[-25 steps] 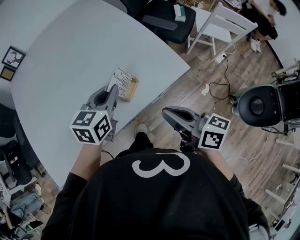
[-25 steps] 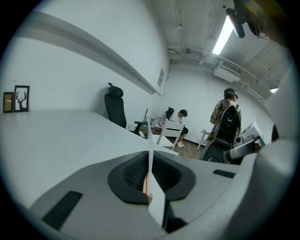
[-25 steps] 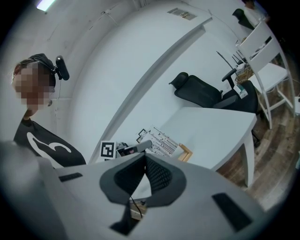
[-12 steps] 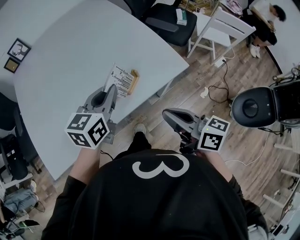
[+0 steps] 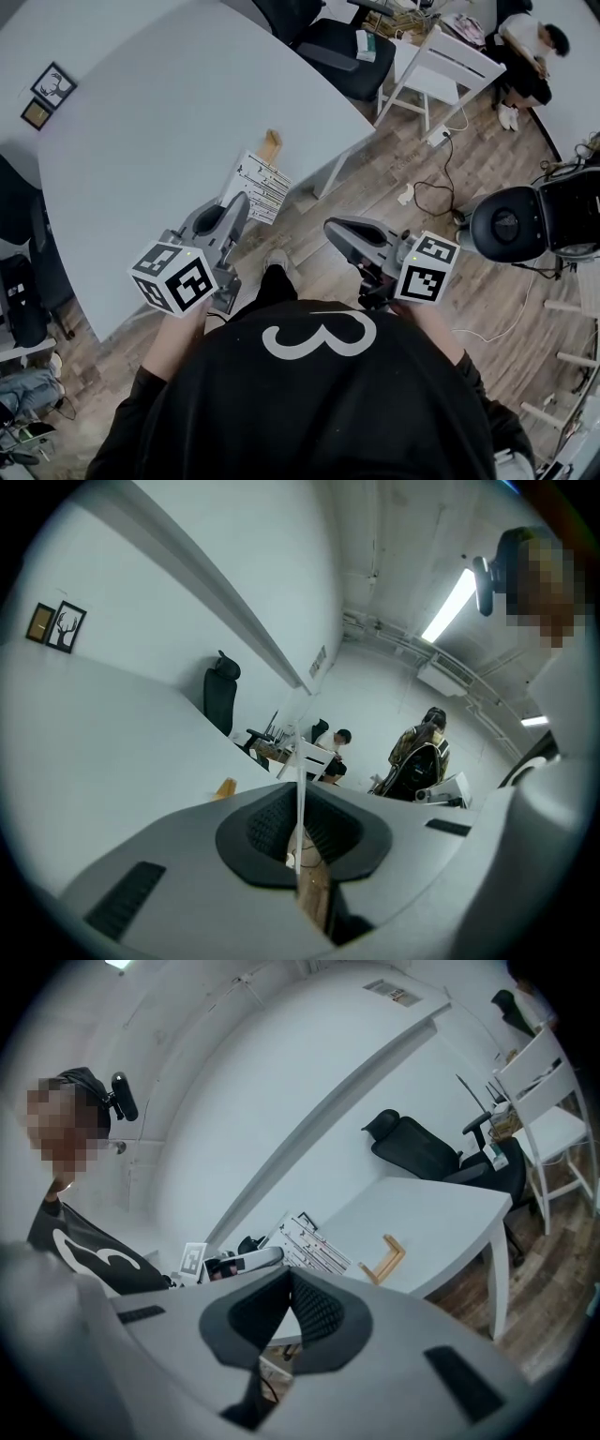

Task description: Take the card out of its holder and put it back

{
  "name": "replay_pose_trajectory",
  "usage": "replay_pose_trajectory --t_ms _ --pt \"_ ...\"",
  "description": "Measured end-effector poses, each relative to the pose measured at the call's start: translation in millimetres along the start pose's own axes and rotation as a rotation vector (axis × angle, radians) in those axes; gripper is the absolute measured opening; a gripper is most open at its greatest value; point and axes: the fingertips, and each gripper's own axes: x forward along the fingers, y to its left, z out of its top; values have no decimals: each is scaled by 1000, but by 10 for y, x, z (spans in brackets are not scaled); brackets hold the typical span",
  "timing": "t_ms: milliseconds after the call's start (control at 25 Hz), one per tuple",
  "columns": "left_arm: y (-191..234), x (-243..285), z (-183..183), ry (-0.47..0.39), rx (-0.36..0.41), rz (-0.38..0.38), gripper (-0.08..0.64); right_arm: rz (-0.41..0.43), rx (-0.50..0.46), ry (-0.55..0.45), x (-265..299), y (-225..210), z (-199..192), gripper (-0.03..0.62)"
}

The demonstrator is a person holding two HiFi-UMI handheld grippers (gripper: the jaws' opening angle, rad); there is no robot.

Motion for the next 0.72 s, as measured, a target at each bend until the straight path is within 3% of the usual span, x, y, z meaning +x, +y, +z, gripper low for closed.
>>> replay_pose_trajectory --t_ms 720 --pt "-400 -235 -262 9 24 -35 25 7 -31 5 -200 231 -124 9"
